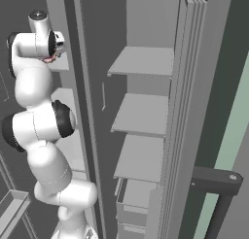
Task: Gather the cucumber and lemon from the fridge and place them on a tray on the dining counter. Then gather the steak and fish from the fridge and place them on the other tray.
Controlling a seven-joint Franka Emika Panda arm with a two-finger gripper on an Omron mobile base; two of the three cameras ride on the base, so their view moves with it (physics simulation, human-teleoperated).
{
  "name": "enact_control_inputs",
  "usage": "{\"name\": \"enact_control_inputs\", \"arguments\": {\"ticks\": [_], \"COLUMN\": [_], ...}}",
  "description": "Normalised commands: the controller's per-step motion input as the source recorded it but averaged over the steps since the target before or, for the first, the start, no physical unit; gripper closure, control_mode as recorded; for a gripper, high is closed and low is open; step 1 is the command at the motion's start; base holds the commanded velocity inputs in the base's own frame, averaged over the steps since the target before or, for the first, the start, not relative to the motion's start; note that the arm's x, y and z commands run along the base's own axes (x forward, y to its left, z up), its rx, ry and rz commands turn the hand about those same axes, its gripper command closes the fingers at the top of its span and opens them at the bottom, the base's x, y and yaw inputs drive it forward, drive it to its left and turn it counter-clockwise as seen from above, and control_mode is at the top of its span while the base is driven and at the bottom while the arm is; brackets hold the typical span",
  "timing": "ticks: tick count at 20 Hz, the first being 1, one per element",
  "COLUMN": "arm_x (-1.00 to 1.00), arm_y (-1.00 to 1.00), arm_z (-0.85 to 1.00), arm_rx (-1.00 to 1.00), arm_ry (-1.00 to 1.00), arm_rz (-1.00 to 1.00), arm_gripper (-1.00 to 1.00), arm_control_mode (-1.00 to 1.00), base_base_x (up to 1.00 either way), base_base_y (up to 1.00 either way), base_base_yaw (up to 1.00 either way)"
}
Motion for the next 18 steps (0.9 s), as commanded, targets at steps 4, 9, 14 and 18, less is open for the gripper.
{"name": "enact_control_inputs", "arguments": {"ticks": [4, 9, 14, 18], "arm_x": [0.23, 0.15, 0.00, -0.04], "arm_y": [0.15, 0.15, 0.06, 0.00], "arm_z": [-0.12, -0.20, -0.28, -0.29], "arm_rx": [-0.03, -0.04, -0.04, -0.01], "arm_ry": [0.04, 0.06, 0.08, 0.04], "arm_rz": [0.00, 0.00, 0.00, 0.00], "arm_gripper": [-1.00, 1.00, 1.00, 1.00], "arm_control_mode": [-1.00, -1.00, -1.00, -1.00], "base_base_x": [0.00, 0.00, 0.00, 0.00], "base_base_y": [0.00, 0.00, 0.00, 0.00], "base_base_yaw": [0.00, 0.00, 0.00, 0.00]}}
